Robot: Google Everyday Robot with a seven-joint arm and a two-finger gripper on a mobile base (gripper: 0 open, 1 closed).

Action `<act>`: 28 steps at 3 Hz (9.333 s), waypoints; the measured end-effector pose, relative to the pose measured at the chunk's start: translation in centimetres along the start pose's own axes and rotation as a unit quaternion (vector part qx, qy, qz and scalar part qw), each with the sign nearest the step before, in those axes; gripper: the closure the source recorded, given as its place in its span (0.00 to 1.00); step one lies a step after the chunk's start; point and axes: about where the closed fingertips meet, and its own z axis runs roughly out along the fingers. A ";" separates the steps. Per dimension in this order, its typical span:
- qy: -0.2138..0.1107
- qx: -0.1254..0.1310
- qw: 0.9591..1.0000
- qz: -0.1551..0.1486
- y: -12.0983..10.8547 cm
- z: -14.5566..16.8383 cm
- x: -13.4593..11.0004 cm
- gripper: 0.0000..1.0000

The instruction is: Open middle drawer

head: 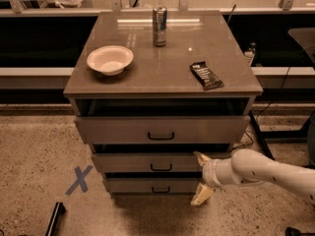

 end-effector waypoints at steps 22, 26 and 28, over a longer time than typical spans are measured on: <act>-0.060 -0.135 0.989 -0.011 5.4 2.5 0.3 0.47; -0.139 -0.143 0.980 -0.003 8.8 0.1 -1.3 0.00; -0.118 -0.102 0.988 0.004 8.2 -6.6 -3.2 0.00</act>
Offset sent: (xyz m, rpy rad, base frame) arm 0.0673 -0.0456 -0.0363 0.0361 -0.0148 0.0268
